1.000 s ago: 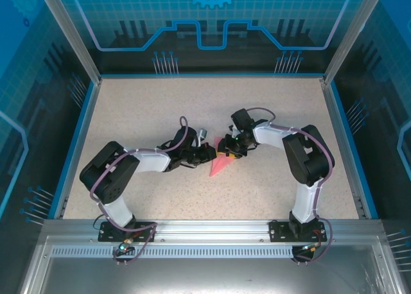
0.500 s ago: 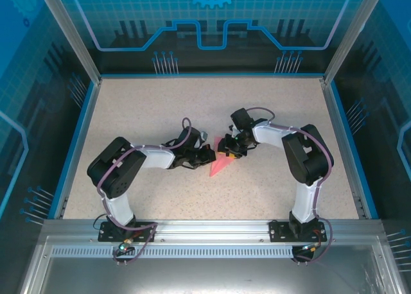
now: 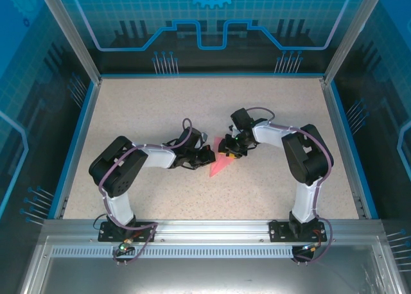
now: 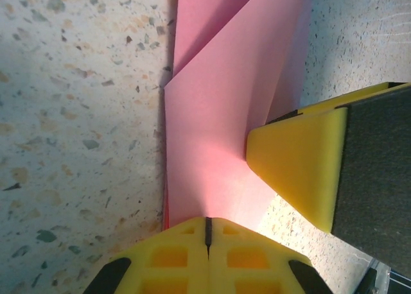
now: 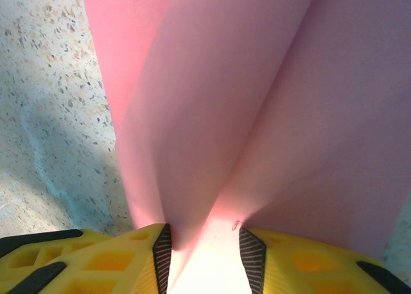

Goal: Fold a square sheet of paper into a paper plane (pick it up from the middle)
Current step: Fourth fold the wing at the center of the table.

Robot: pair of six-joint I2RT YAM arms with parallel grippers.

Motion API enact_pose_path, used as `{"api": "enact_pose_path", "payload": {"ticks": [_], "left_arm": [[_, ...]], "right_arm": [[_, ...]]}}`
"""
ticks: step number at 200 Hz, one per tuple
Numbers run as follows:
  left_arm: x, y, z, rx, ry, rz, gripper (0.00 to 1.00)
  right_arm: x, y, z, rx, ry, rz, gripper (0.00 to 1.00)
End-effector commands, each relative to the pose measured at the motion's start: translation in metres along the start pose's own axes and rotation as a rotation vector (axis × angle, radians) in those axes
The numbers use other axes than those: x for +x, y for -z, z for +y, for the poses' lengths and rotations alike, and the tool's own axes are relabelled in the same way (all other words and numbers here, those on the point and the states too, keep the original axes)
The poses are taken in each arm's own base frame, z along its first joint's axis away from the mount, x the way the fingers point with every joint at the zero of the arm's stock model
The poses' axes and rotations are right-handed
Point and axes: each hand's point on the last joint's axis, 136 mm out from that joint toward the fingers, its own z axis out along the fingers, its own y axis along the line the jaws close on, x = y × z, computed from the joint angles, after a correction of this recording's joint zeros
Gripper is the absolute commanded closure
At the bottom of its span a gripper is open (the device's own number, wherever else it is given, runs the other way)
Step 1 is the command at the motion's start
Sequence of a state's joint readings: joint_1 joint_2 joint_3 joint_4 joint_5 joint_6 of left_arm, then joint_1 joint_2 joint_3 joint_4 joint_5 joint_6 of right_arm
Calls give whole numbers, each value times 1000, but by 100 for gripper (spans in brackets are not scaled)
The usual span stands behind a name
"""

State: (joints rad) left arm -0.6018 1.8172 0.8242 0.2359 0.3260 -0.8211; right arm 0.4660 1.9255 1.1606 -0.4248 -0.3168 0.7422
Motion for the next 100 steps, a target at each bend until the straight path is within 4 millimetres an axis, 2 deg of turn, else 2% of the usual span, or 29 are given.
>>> {"api": "enact_pose_path", "payload": {"ticks": [1,59,100], "left_arm": [[1,-2,0,-24,-25,9,98],[-12,7,-21,13,-55,-34,94],[-15,4,-19,-5,-57,-29,93]], "right_arm": [[25,-27,-63,236,-58,89,63],[28,-31,-71,276,-68,107,65],[28,-33,-73,293,-80,114,65]]}}
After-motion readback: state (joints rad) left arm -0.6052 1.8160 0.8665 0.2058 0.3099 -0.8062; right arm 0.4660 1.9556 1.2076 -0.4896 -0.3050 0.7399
